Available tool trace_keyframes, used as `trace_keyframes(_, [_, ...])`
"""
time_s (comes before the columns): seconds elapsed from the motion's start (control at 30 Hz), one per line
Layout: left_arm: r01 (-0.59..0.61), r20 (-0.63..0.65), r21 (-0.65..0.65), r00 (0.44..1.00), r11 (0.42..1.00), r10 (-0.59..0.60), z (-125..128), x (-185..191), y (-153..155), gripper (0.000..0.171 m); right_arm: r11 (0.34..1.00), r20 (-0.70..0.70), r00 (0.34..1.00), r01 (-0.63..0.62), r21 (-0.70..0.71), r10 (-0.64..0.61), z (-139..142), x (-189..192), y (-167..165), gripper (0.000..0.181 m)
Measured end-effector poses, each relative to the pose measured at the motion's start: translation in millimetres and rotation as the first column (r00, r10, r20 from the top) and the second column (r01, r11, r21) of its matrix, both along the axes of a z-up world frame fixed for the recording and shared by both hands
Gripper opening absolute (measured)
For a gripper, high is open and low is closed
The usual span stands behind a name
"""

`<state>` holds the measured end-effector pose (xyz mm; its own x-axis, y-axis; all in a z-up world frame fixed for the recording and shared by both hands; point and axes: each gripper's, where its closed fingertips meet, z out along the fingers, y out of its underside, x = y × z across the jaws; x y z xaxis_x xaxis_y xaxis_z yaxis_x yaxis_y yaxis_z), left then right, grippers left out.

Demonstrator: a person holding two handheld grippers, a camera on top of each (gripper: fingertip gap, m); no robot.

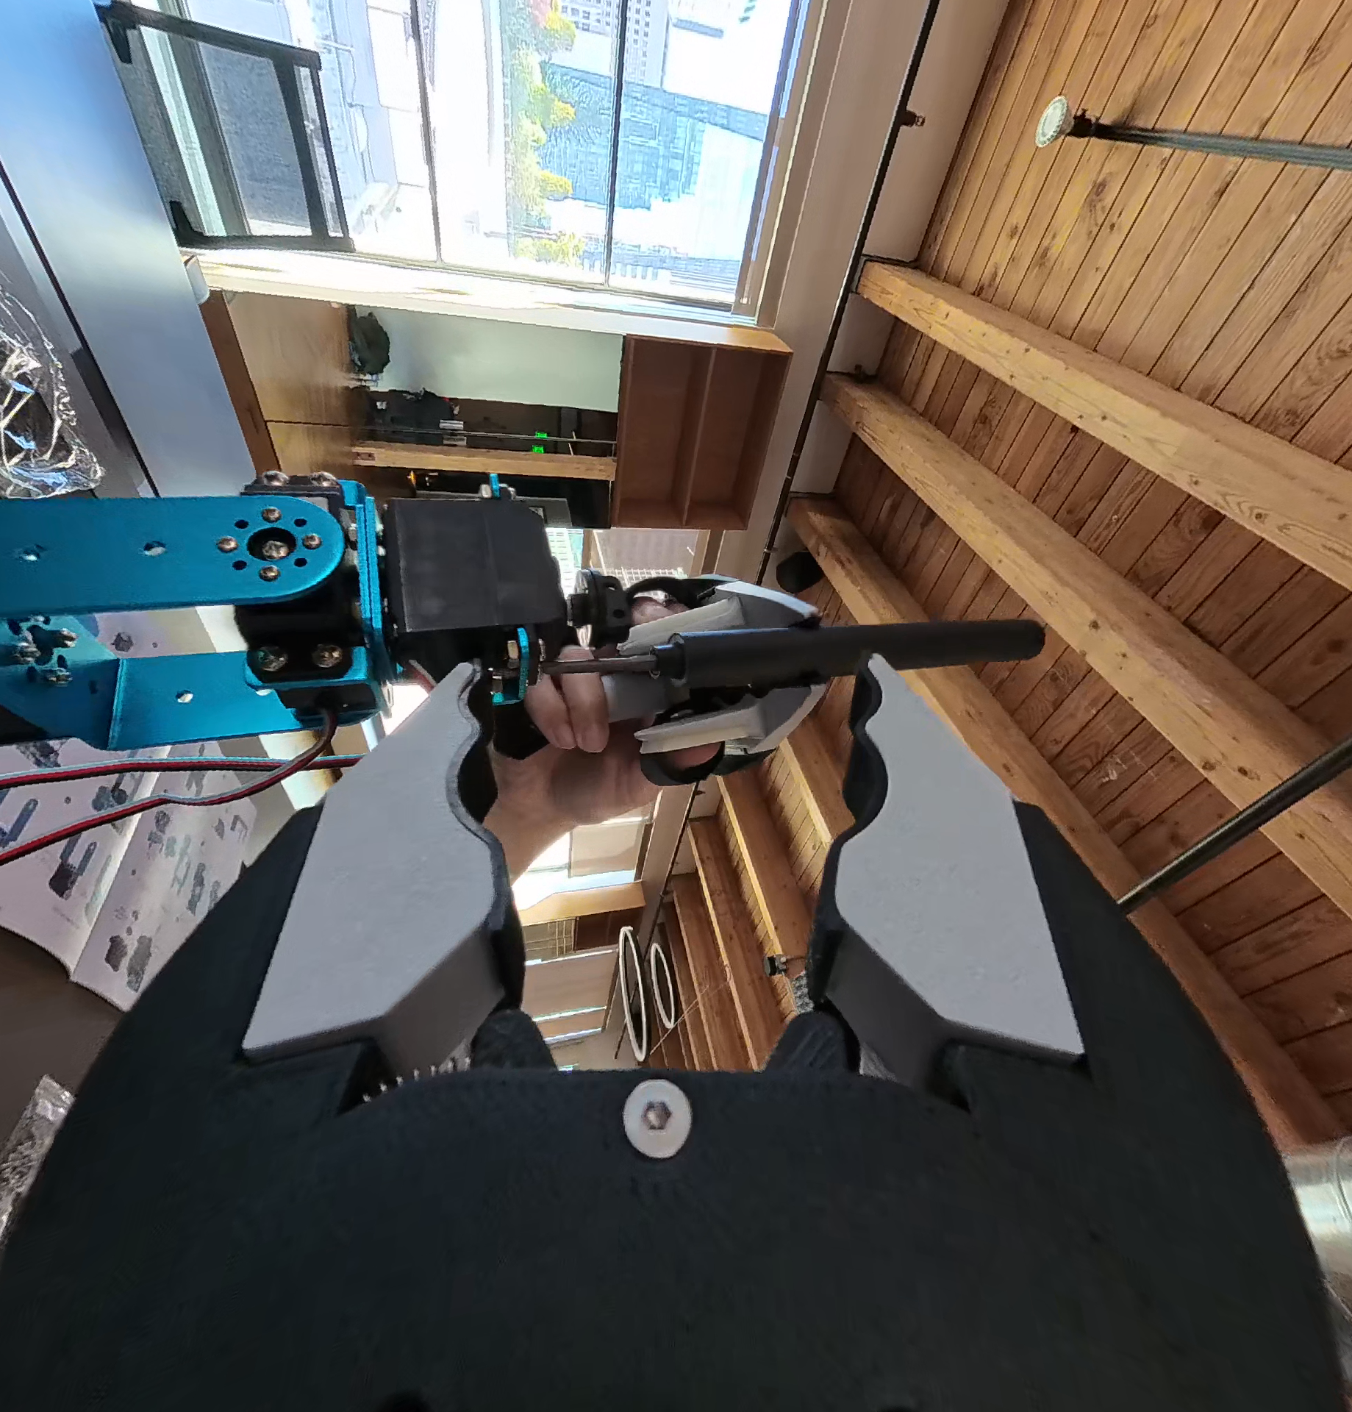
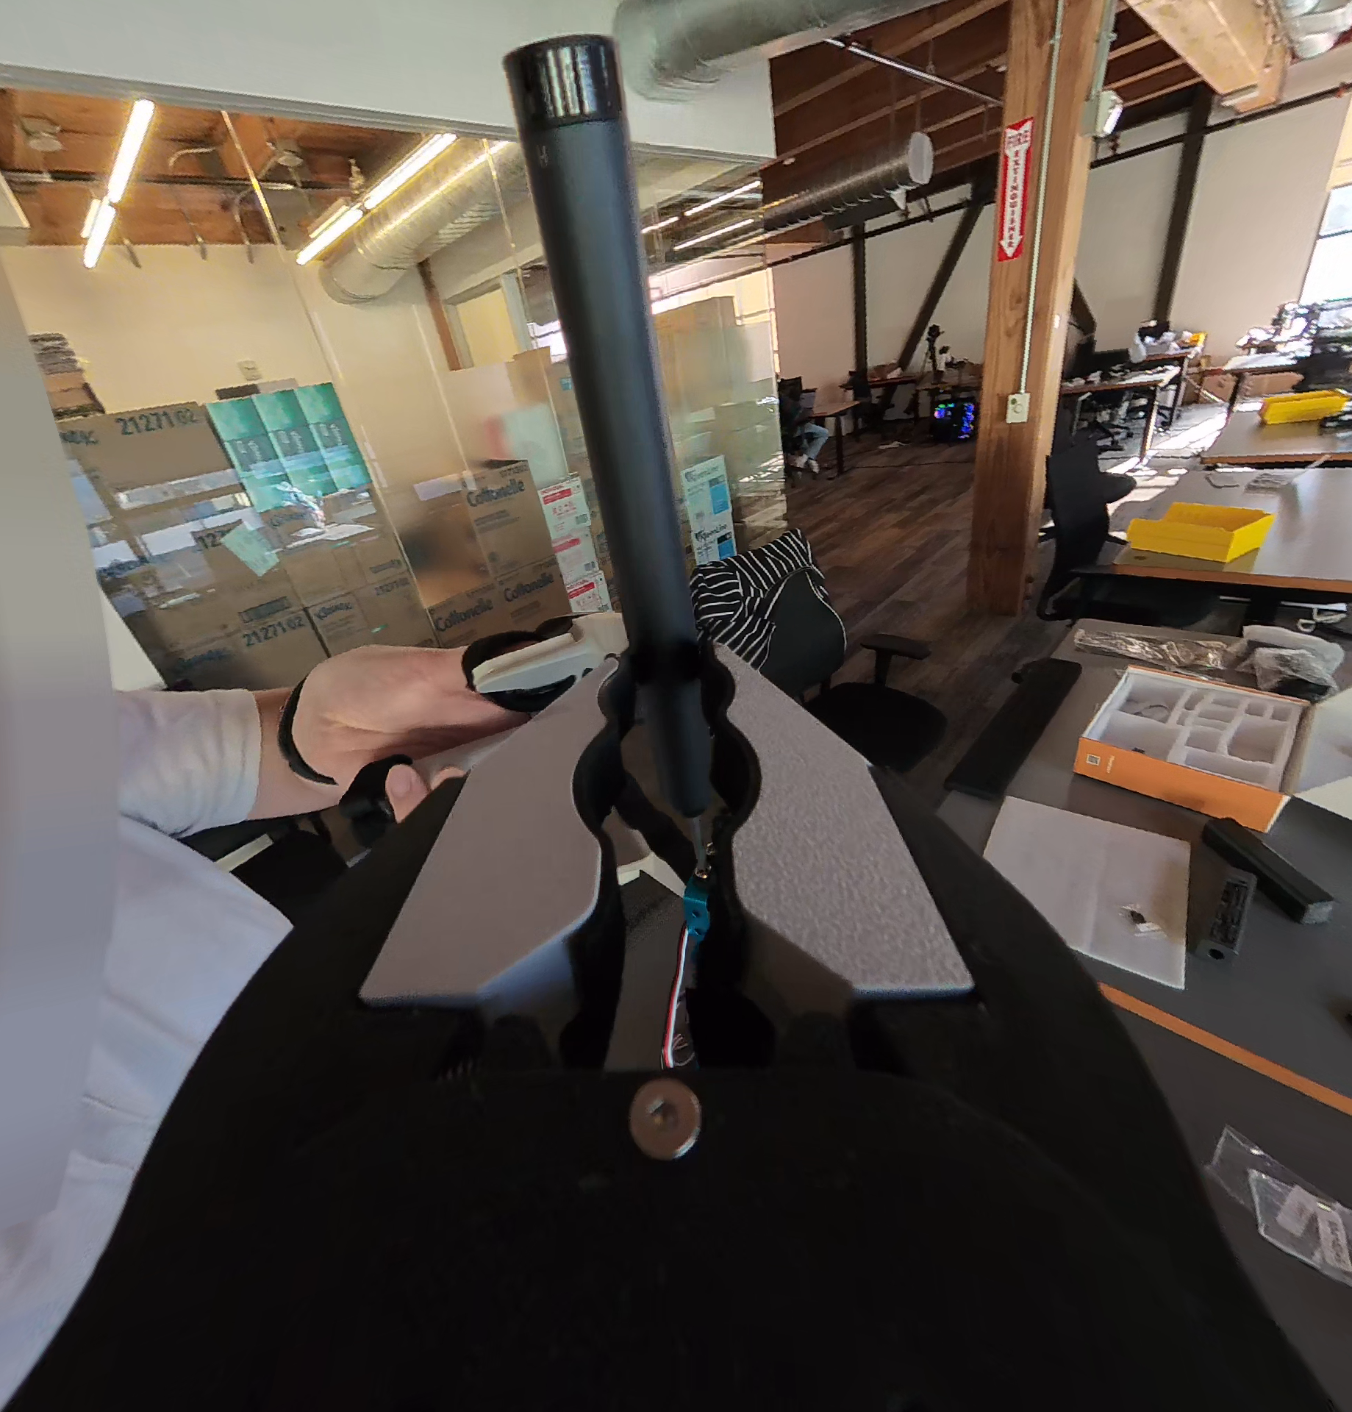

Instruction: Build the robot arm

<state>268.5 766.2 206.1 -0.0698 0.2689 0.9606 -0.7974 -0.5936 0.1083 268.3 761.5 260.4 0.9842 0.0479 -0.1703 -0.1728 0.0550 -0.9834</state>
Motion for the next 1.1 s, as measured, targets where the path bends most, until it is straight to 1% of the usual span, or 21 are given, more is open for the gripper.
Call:
trace_keyframes(0.13, [0.006,-0.027,-0.026,1.0,1.0,-0.007,-0.3,2.5,1.4,0.092,0.999,0.03,0.998,-0.048,-0.005,0.048,0.1,-4.3,0.7,0.016])
trace_keyframes(0.27, [-0.007,-0.037,-0.02,0.999,1.0,0.006,1.2,3.0,1.8,0.095,0.998,0.022,0.998,-0.056,-0.007,0.056,0.0,-2.4,0.5,0.016])
trace_keyframes(0.43, [-0.028,-0.018,0.018,0.999,0.999,0.029,4.1,1.0,-0.1,0.099,0.999,0.021,0.998,-0.052,0.004,0.052,-0.3,-0.6,-2.4,0.016])
trace_keyframes(1.1, [-0.02,-0.016,0.01,1.0,1.0,0.02,1.5,1.4,0.9,0.096,1.0,0.026,0.999,-0.028,-0.011,0.028,-0.3,0.7,-1.5,0.016])
